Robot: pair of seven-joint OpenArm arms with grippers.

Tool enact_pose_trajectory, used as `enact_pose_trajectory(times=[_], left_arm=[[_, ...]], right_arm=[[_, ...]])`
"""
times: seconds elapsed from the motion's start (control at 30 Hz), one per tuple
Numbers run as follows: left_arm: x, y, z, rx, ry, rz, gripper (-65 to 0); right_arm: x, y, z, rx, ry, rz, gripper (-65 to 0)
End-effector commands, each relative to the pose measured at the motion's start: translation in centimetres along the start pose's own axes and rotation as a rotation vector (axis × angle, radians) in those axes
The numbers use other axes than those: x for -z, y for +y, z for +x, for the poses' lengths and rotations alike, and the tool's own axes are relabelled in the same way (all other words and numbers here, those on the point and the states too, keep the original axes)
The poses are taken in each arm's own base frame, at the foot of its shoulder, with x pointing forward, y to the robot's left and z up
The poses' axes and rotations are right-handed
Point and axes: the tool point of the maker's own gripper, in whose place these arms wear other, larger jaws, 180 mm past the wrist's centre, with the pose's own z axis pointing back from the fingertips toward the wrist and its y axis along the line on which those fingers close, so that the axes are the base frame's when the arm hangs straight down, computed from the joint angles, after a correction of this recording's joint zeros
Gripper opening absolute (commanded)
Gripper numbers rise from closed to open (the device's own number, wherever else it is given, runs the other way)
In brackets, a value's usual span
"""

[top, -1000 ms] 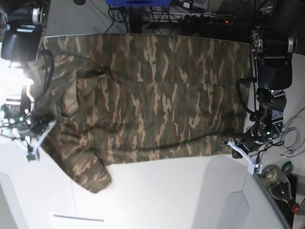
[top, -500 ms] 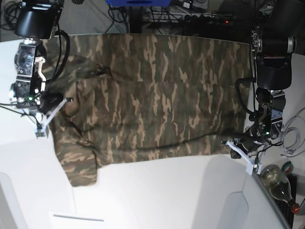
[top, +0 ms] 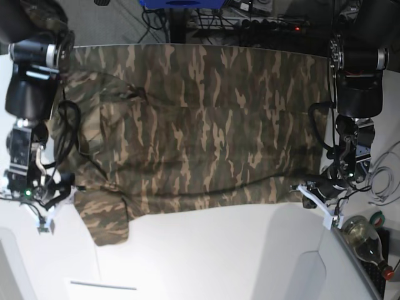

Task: Layout the t-shirt on the table in an organized manner, then fold the t-shirt properly
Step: 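Fold the held hem up toward the collar with both grippers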

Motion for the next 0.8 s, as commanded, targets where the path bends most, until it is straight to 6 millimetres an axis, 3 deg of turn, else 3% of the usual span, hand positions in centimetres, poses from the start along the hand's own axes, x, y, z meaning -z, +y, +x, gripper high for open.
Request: enact_pose_trajectory(times=[0.0,0.2,0.43,0.47,0.6,0.77], left_arm=[[-0.4,0.7,2.3,0.003,-0.058,0.01,-65.0],[-0.6,1.3,1.6,0.009,-0.045,0.021,-65.0],[-0.9,2.2,1.7,0.013,-0.047,0.036,-65.0],[-1.0,2.3,1.8,0.013,-0.047,0.037,-65.0],[-1.0,2.3,1.8,0.013,-0.047,0.037,-65.0],[-0.9,2.2,1.7,0.017,-0.045,0.035,-65.0]], right_arm=[[0.2,-0.6,1.7,0.01,-0.028,-0.004,-29.4],[3.2,-0.1,0.9,0.04,0.008,0.046,-29.4],[4.0,0.3,0.3,0.05,-0.001,0.056,-30.6],[4.0,0.3,0.2,0.05,0.002,0.056,-34.5],[4.0,0.1,0.3,0.05,0.001,0.054,-64.2],[3.7,0.0,1.2,0.048,-0.014,0.05,-65.0]])
